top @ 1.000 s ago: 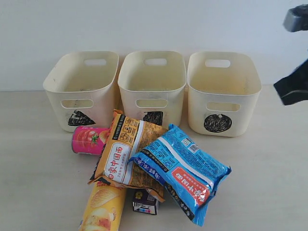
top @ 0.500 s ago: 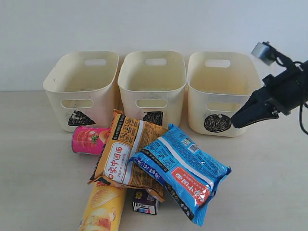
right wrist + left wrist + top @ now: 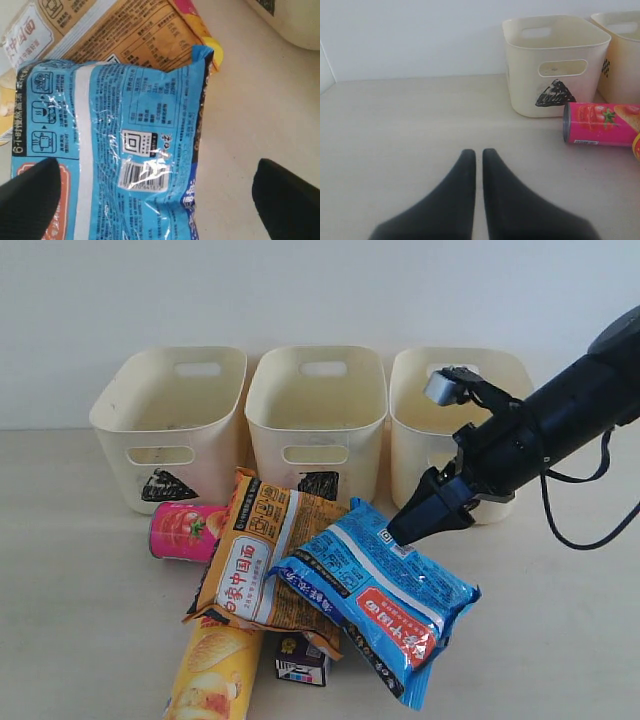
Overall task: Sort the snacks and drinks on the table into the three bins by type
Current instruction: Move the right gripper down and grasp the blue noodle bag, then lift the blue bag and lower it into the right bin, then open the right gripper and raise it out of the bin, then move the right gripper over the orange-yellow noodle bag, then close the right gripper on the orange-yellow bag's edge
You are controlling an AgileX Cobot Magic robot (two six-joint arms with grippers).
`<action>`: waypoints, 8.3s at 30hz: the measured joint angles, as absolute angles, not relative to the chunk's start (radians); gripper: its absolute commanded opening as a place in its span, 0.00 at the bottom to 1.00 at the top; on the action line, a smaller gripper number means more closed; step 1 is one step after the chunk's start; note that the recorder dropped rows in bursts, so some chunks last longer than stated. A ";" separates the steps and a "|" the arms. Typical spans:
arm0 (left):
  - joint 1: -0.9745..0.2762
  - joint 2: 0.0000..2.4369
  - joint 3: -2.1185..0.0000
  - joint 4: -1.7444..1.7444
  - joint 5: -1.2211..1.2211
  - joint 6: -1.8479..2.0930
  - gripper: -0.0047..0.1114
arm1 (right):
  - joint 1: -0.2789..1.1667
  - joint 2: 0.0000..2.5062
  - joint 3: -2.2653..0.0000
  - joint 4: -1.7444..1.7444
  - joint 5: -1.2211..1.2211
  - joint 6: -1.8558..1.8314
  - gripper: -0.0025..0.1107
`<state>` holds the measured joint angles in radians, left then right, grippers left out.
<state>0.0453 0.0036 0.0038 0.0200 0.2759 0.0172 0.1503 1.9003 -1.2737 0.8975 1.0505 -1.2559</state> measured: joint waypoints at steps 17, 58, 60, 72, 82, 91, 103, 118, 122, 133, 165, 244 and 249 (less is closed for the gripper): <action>0.045 0.004 0.004 0.020 0.276 0.017 0.07 | 0.150 2.046 -1.274 0.905 1.089 -1.274 0.85; 0.045 0.004 0.004 0.020 0.276 0.017 0.07 | 0.150 1.874 -1.294 0.833 1.205 -1.214 0.02; 0.045 0.004 0.004 0.020 0.276 0.017 0.07 | 0.150 1.846 -1.294 0.830 1.207 -1.214 0.02; 0.045 0.004 0.004 0.020 0.276 0.017 0.07 | 0.150 1.678 -1.330 0.826 1.212 -1.221 0.02; 0.045 0.004 0.004 0.020 0.276 0.017 0.07 | 0.150 1.660 -1.473 0.832 1.044 -1.126 0.02; 0.045 0.004 0.004 0.020 0.276 0.017 0.07 | 0.150 1.662 -1.500 0.753 0.602 -1.087 0.02; 0.045 0.004 0.004 0.020 0.276 0.017 0.07 | 0.150 1.901 -1.503 0.738 0.264 -1.079 0.02; 0.045 0.004 0.004 0.020 0.276 0.017 0.07 | 0.150 1.983 -1.503 0.734 0.194 -1.073 0.70; 0.045 0.004 0.004 0.020 0.276 0.017 0.07 | 0.150 1.981 -1.503 0.735 0.186 -1.073 0.67; 0.045 0.004 0.004 0.020 0.276 0.017 0.07 | 0.150 1.853 -1.503 0.739 0.397 -1.062 0.43; 0.045 0.004 0.004 0.020 0.276 0.017 0.07 | 0.378 1.723 -1.291 0.714 0.982 -1.040 0.02; 0.045 0.004 0.004 0.020 0.276 0.017 0.07 | 1.019 1.799 -0.617 0.545 -0.703 -1.080 0.79; 0.045 0.004 0.004 0.020 0.276 0.017 0.07 | 1.021 1.837 -0.638 0.543 -0.720 -1.072 0.79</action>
